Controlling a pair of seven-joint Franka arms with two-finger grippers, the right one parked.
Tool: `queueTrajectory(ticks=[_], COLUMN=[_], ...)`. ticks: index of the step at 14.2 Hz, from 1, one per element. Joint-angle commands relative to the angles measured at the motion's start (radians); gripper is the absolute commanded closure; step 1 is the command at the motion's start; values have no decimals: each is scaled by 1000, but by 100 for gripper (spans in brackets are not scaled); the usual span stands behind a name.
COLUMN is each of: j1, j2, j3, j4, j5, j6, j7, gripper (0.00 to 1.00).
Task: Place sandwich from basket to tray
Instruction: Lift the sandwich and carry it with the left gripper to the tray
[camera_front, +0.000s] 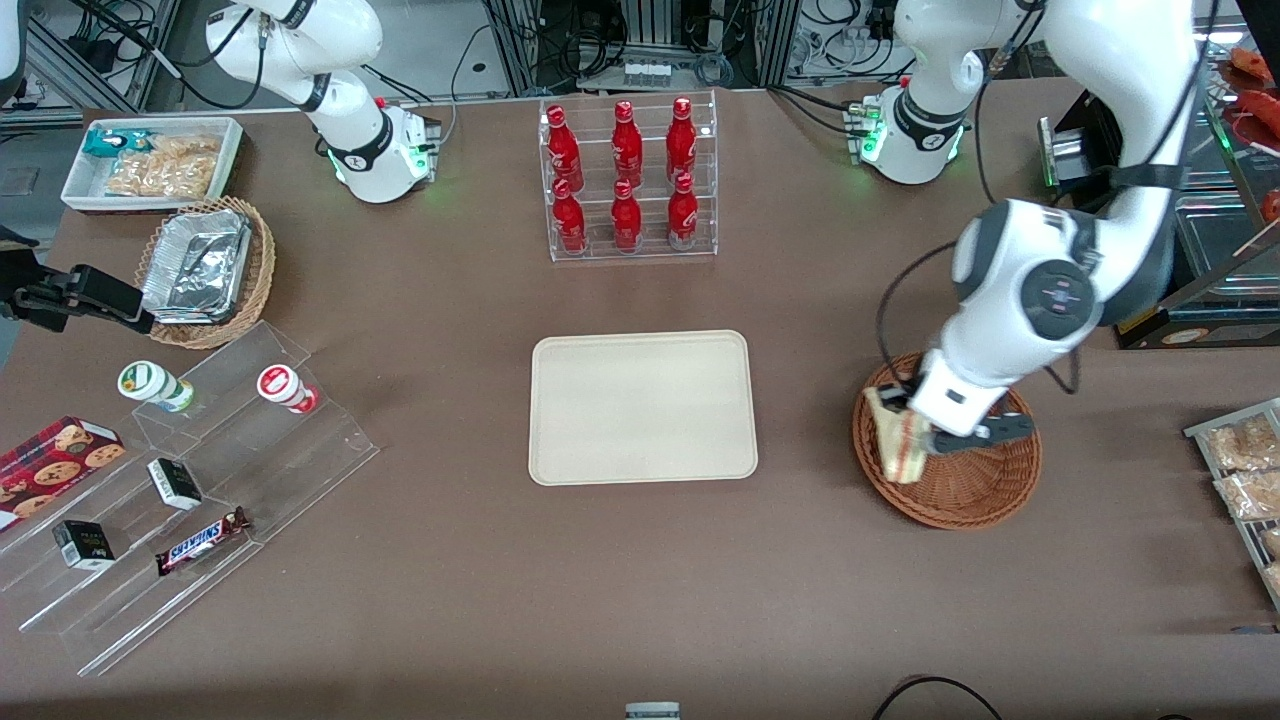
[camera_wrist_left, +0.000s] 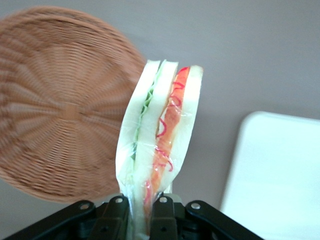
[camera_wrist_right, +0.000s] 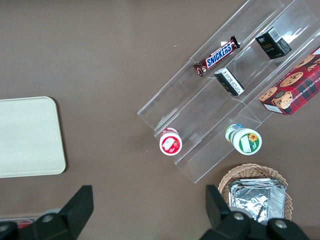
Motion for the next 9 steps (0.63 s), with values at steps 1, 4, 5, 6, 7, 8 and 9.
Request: queueTrajectory(ticks=[1,4,5,6,7,8,9], j1=[-107,-262,-290,-304,-336,-379,-405], j2=[105,253,294,335,363,385,409], j3=[7,11,11,10,7,11,15], j4=[111,246,290,322,347,385,411], j5=[-7,31,62,77,77,82,82], j6=[-84,-92,-93,-90,-90,-92,-92], j7=[-18,-193,-229,-248,-274,-303,-332], gripper=[93,93,93,93,93,93,92])
